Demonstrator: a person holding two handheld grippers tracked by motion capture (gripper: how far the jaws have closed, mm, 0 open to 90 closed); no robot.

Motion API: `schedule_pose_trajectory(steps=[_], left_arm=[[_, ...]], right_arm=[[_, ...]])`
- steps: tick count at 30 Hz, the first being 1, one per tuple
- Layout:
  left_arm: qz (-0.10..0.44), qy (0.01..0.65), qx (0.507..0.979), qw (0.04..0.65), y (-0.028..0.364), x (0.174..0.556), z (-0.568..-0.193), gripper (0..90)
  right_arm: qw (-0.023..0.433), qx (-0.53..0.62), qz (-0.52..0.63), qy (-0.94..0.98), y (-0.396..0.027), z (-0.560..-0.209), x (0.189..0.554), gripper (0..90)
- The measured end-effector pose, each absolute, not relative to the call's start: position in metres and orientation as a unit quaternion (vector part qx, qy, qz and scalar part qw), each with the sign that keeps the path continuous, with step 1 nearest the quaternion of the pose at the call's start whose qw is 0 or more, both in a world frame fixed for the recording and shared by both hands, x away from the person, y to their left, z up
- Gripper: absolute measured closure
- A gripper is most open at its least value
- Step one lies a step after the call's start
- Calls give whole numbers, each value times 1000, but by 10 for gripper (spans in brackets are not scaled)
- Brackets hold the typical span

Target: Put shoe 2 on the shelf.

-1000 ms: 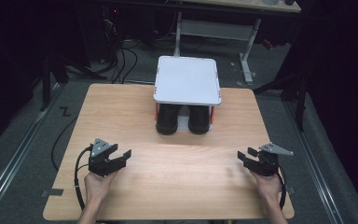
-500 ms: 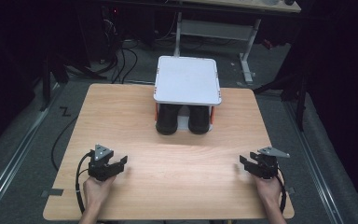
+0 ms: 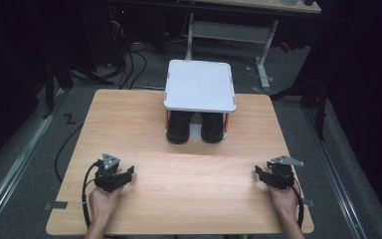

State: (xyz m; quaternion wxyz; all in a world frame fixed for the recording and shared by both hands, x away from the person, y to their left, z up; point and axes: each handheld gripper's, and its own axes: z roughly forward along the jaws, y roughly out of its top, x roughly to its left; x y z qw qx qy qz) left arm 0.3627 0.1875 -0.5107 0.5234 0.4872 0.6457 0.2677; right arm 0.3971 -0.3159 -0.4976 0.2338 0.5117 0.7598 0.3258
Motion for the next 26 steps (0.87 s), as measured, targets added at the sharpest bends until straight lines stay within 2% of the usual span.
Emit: schedule_pose_trajectory(steps=[6,12,16,26], left_arm=[[279,649,491,509,187,365,-517,388],[277,652,491,507,186,366,-518,349],[274,653,492,506,185,365,-518,282],[275,656,489,504,184,365,-518,255]], right_arm=[[232,513,325,760,-317,-500,398,429],[231,511,327,760,-317,-501,399,404],[232,515,326,758,-317,-501,400,384],[231,516,326,758,-316,-501,400,361]])
